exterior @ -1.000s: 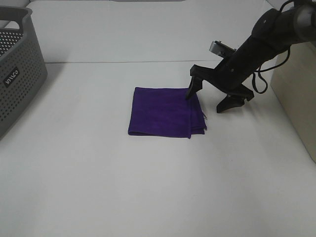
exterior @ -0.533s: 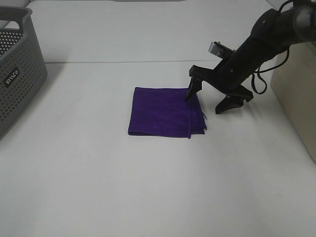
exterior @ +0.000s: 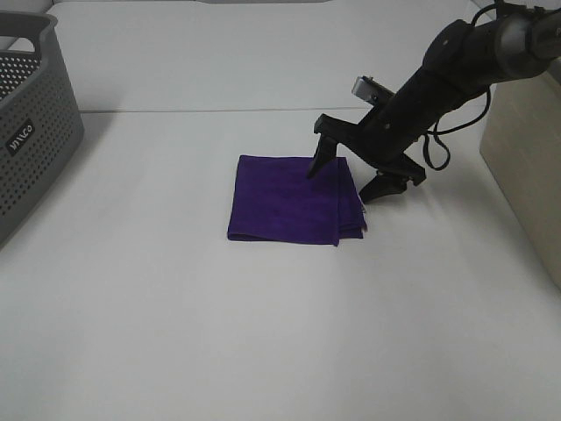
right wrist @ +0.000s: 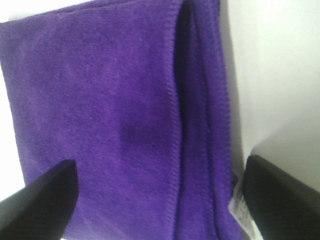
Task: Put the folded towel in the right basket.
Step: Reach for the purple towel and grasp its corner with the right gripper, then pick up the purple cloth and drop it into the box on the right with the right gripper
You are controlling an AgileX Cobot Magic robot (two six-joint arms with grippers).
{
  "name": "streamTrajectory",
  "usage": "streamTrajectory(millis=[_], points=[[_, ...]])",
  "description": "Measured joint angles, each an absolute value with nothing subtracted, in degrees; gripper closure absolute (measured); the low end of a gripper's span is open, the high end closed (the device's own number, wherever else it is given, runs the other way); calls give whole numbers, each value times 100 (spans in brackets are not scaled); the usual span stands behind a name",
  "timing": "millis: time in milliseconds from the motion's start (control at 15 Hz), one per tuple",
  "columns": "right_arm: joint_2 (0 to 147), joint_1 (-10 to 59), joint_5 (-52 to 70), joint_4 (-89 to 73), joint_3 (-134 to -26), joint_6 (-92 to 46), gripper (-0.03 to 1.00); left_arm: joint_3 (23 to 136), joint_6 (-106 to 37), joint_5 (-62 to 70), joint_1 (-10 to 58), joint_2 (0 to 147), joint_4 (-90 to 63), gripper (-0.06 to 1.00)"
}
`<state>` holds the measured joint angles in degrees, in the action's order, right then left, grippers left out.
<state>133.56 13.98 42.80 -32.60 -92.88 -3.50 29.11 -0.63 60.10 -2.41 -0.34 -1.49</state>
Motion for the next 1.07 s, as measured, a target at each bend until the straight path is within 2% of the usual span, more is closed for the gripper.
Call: streamTrajectory(millis=[133, 267, 333, 400, 533, 600, 867, 1067], points=[[13379, 1621, 4091, -3306, -9288, -344, 14, 2911, -63, 6010, -241, -34, -149, -5], [13430, 1885, 3736, -3306, -9288, -338, 24, 2911, -63, 6010, -241, -34, -149, -5], [13470, 2005, 3529, -3300, -9288, -338, 33, 2911, -63, 6010, -241, -34, -149, -5], [13505, 2131, 3363, -3295, -9288, -338, 48, 2911, -63, 6010, -241, -34, -149, -5], [13579, 2320, 3151, -3329, -9288, -321, 86, 2911, -63, 6010, -241, -34, -149, -5], [13585, 2378, 3100, -3358, -9288, -321, 91, 2911, -63, 6005, -241, -34, -149, -5], [13361, 2395, 3529, -3358, -9190, -487, 91, 2911, -63, 6005, -241, -34, -149, -5], [12382, 2424, 3787, -3180, -9156, -785, 91, 2911, -63, 6005, -241, -34, -149, -5]])
